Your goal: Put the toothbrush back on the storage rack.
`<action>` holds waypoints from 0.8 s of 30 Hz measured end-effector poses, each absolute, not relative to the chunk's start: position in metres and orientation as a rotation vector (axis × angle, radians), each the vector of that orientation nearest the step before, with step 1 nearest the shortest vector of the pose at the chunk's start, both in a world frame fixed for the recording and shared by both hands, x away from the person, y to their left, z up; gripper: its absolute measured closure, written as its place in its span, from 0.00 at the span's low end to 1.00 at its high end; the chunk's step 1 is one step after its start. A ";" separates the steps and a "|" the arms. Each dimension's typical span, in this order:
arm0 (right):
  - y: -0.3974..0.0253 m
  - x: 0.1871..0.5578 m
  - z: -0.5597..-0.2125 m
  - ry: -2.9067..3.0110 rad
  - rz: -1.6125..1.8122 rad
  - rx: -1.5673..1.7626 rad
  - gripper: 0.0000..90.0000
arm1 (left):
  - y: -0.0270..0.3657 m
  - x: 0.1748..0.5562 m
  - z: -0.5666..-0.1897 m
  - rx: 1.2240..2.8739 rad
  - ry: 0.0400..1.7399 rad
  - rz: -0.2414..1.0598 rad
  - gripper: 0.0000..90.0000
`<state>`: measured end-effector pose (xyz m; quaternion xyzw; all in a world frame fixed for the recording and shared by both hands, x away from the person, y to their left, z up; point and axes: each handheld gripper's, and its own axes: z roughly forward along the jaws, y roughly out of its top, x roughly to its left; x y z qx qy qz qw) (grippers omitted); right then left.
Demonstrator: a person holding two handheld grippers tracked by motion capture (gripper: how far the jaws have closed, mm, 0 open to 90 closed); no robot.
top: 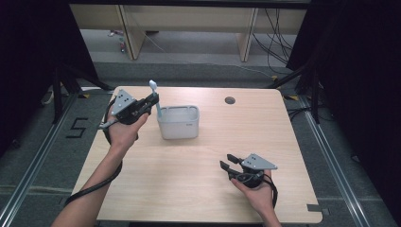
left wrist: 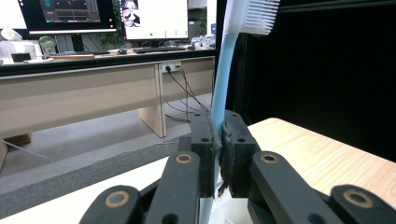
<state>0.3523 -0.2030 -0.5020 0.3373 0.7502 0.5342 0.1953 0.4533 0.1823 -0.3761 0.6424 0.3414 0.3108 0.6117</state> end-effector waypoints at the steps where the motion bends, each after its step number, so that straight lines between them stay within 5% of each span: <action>1: -0.203 0.352 -0.502 2.103 1.499 0.947 0.64 | 0.182 0.453 -0.376 1.482 0.788 0.717 0.94; 24: -0.202 0.353 -0.503 2.107 1.497 0.942 0.64 | 0.179 0.463 -0.395 1.508 0.833 0.700 0.93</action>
